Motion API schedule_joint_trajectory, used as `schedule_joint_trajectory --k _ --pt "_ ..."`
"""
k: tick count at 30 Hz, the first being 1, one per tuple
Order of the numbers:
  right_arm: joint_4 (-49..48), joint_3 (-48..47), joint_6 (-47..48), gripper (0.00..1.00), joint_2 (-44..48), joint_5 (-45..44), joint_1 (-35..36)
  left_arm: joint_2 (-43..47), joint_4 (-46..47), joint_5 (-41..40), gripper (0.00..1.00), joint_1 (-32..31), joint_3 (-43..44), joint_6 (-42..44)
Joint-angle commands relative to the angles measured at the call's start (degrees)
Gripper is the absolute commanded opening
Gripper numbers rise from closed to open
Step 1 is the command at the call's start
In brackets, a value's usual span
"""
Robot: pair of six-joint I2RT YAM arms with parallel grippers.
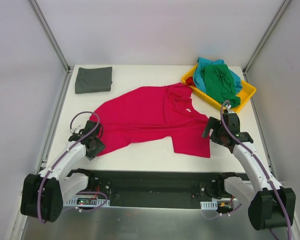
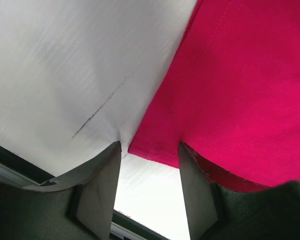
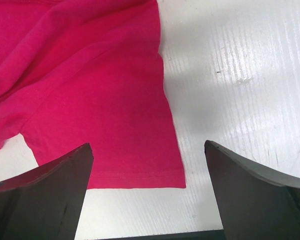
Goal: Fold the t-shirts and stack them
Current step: Flatten out the tshirt
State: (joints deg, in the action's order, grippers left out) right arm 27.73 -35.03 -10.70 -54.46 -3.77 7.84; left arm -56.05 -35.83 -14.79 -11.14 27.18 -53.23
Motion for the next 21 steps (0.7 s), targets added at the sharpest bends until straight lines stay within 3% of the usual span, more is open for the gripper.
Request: schedule_joint_trajectory --k 1,9,12,21 --pt "0.8 -2.2 -0.6 0.96 -0.5 -0.2 -0.4 -2.7 2.1 -0.4 0.46 0.5 -0.6 -0.4" --pt "1.3 -2.4 -0.6 0.96 -1.5 -0.5 -0.4 -6.9 3.7 0.4 0.28 0.5 -0.3 0.8" --pt "1.3 -2.4 -0.6 0.96 -1.9 -0.4 -0.5 -7.7 4.4 1.3 0.0 0.5 -0.1 1.3" --pt "5.0 -3.6 0.1 0.96 -2.1 -0.5 -0.4 -4.9 5.9 3.7 0.0 0.5 0.8 5.1"
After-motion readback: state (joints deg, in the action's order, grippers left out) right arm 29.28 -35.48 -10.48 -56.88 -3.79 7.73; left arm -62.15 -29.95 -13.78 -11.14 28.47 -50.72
